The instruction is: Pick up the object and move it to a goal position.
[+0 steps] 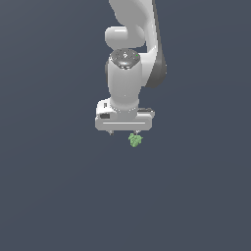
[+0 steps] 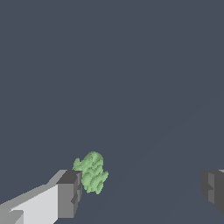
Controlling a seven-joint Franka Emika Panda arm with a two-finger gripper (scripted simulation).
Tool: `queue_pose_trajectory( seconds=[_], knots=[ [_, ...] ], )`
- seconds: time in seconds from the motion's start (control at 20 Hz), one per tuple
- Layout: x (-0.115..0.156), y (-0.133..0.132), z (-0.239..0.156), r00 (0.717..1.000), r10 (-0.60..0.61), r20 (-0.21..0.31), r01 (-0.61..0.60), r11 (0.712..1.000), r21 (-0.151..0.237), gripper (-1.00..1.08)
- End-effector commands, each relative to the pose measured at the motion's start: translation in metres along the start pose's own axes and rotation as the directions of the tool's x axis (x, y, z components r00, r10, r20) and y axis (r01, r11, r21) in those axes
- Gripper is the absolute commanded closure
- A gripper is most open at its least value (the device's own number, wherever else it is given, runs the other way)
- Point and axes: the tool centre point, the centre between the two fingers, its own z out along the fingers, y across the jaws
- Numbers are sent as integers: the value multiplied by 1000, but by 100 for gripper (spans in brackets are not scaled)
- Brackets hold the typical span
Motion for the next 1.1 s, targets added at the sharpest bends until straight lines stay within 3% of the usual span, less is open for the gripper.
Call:
queue_pose_trajectory(
  seconds=[0.0, 0.5, 1.05],
  knots=[
    [0, 0, 0, 1000, 0, 0, 0, 1000, 0, -92],
    [7, 35, -6, 998, 57, -13, -57, 998, -24, -92],
    [-1, 17, 10, 994, 106, -7, -107, 994, -14, -92]
  ],
)
